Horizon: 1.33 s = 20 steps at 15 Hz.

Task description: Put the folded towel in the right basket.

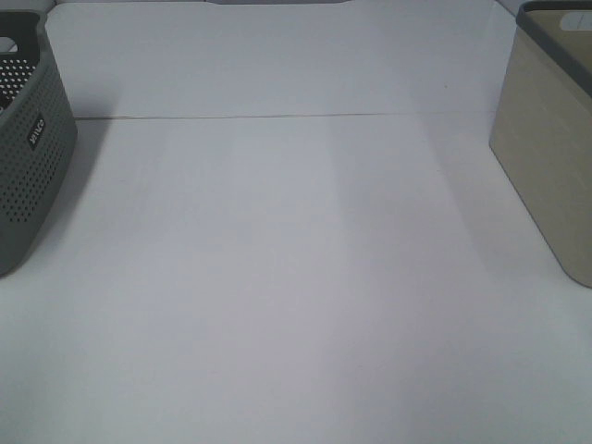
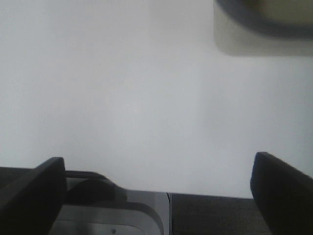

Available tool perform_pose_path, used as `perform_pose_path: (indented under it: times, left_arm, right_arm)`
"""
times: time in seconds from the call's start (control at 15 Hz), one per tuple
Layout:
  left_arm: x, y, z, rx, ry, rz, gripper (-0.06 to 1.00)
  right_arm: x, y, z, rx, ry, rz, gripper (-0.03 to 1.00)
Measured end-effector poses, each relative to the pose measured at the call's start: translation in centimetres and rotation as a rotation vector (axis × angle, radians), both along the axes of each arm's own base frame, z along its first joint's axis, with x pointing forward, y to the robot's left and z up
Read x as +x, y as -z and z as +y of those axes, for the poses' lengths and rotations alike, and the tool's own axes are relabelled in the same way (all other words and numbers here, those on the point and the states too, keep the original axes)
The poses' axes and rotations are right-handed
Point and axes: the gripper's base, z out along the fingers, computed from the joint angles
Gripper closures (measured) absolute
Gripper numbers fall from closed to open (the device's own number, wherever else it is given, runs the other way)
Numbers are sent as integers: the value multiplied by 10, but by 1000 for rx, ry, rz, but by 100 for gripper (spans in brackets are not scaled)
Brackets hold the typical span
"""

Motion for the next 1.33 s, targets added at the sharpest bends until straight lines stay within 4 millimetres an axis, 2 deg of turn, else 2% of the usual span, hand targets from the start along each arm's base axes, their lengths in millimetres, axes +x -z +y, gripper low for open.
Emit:
perform_pose_path:
  times: [0.2,0.27,0.33,0.4,0.47,0.67,0.87,1.0,1.33]
  left_arm:
    - [0,0,0,0,0,0,6]
    - [0,0,0,0,0,0,6]
    - [0,0,0,0,0,0,6]
    - [0,0,0,0,0,0,6]
    - [0,0,0,0,0,0,6]
    - [0,0,0,0,0,0,6]
    - [0,0,0,0,0,0,6]
    - [0,0,0,0,0,0,6]
    - [0,0,0,0,0,0,6]
  right_arm:
    - [-53,31,4,-37,10,-36,-1]
    - [-59,35,5,-47,12,-51,-1]
    - [-76,41,5,-71,19,-109,-1]
    - [-92,46,6,-92,25,-182,-1]
    - [-120,48,9,-128,39,-361,-1]
    - [-158,48,11,-201,53,-586,-1]
    - [-173,51,10,-216,20,-634,-1]
    - [-174,60,6,-218,46,-580,-1]
    - [-175,61,1,-212,58,-569,-1]
